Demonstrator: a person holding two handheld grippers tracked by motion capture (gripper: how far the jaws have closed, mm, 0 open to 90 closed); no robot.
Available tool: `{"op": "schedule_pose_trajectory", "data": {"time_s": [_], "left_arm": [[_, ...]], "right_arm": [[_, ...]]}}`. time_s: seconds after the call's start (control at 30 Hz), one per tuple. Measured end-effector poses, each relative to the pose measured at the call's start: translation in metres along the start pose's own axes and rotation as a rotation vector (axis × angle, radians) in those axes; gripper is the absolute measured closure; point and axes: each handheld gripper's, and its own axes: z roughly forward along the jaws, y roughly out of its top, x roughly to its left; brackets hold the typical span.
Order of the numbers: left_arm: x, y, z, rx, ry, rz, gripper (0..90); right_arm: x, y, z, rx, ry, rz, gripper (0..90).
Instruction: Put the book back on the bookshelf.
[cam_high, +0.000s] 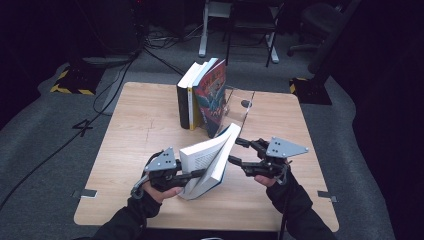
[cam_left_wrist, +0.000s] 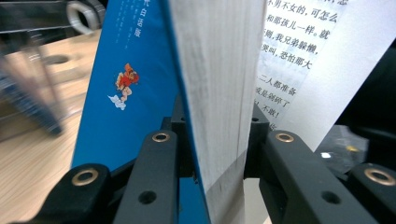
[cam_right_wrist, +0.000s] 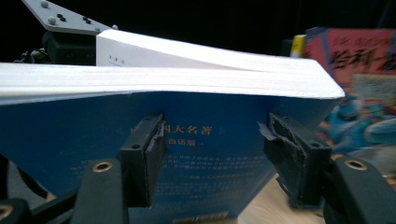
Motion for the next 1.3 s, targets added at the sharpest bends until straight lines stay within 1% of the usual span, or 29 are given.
{"op": "schedule_pose_trajectory", "data": {"time_s": [0.03, 0.07, 0.1, 0.17, 0.27, 0.3, 0.33, 0.4, 0.47, 0.5, 0.53, 0.6, 0.63, 0.67, 0.7, 0.77, 0.83, 0.9, 0.93, 1.0, 1.1, 1.17, 1.2, 1.23, 1.3], "left_arm": [[0.002, 0.003, 0.007, 0.001, -0.026, 0.002, 73.0], [0.004, 0.005, 0.013, -0.005, -0.039, 0.003, 72.4], [0.004, 0.006, 0.017, -0.005, -0.045, 0.002, 72.4], [0.007, 0.009, 0.022, -0.002, -0.039, 0.027, 72.2], [0.009, 0.011, 0.022, -0.001, -0.031, 0.039, 71.5], [0.009, 0.011, 0.020, 0.004, -0.017, 0.048, 71.2], [0.009, 0.011, 0.018, 0.003, -0.011, 0.045, 71.2], [0.010, 0.010, 0.014, 0.003, 0.011, 0.056, 70.9], [0.011, 0.009, 0.010, 0.004, 0.023, 0.053, 70.5], [0.011, 0.008, 0.009, 0.007, 0.030, 0.060, 69.6], [0.009, 0.008, 0.006, 0.015, 0.057, 0.082, 68.7], [0.007, 0.008, 0.002, 0.025, 0.091, 0.107, 64.7], [0.005, 0.007, 0.001, 0.026, 0.108, 0.109, 63.0], [0.004, 0.007, -0.002, 0.034, 0.133, 0.127, 62.5], [0.001, 0.006, -0.005, 0.041, 0.149, 0.140, 62.4], [-0.002, 0.004, -0.007, 0.057, 0.159, 0.156, 61.4], [-0.005, 0.001, -0.010, 0.079, 0.163, 0.180, 60.3], [-0.009, -0.003, -0.011, 0.092, 0.157, 0.184, 59.1], [-0.011, -0.006, -0.012, 0.106, 0.148, 0.190, 59.0], [-0.017, -0.011, -0.012, 0.134, 0.148, 0.205, 57.8], [-0.022, -0.019, -0.012, 0.161, 0.142, 0.205, 54.6], [-0.025, -0.025, -0.008, 0.169, 0.125, 0.185, 51.6], [-0.027, -0.029, -0.005, 0.171, 0.125, 0.176, 48.9], [-0.029, -0.032, -0.002, 0.184, 0.132, 0.170, 46.9], [-0.033, -0.039, 0.006, 0.202, 0.158, 0.153, 36.8]], "right_arm": [[-0.001, 0.001, -0.005, 0.005, -0.021, -0.012, 39.5], [-0.004, 0.002, -0.010, 0.009, -0.036, -0.016, 39.5], [-0.007, 0.003, -0.014, 0.011, -0.046, -0.009, 39.4], [-0.010, 0.003, -0.018, 0.014, -0.063, -0.006, 39.2], [-0.012, 0.003, -0.019, 0.010, -0.076, 0.005, 38.7], [-0.012, 0.003, -0.018, 0.011, -0.079, 0.004, 38.7], [-0.011, 0.003, -0.016, 0.004, -0.080, 0.005, 38.7], [-0.008, 0.003, -0.011, 0.007, -0.076, 0.005, 38.0], [-0.004, 0.004, -0.004, 0.021, -0.078, -0.009, 37.0], [-0.001, 0.003, 0.001, 0.027, -0.076, -0.017, 36.7], [0.001, 0.002, 0.004, 0.028, -0.081, -0.017, 36.5], [0.005, -0.001, 0.011, 0.024, -0.083, -0.016, 36.2], [0.006, -0.003, 0.013, 0.026, -0.085, -0.017, 36.2], [0.007, -0.005, 0.015, 0.030, -0.079, -0.020, 36.2], [0.008, -0.008, 0.017, 0.039, -0.074, -0.024, 36.2], [0.011, -0.014, 0.020, 0.063, -0.070, -0.027, 36.2], [0.012, -0.019, 0.021, 0.086, -0.062, -0.030, 36.2], [0.013, -0.024, 0.023, 0.102, -0.053, -0.032, 36.2], [0.014, -0.026, 0.024, 0.111, -0.053, -0.032, 36.2], [0.015, -0.030, 0.026, 0.123, -0.046, -0.030, 36.1], [0.016, -0.034, 0.029, 0.139, -0.042, -0.032, 35.8], [0.018, -0.037, 0.031, 0.147, -0.038, -0.035, 35.0], [0.018, -0.038, 0.032, 0.147, -0.034, -0.031, 34.7], [0.018, -0.039, 0.034, 0.150, -0.029, -0.024, 33.9], [0.018, -0.041, 0.036, 0.162, -0.033, -0.025, 33.1]]}}
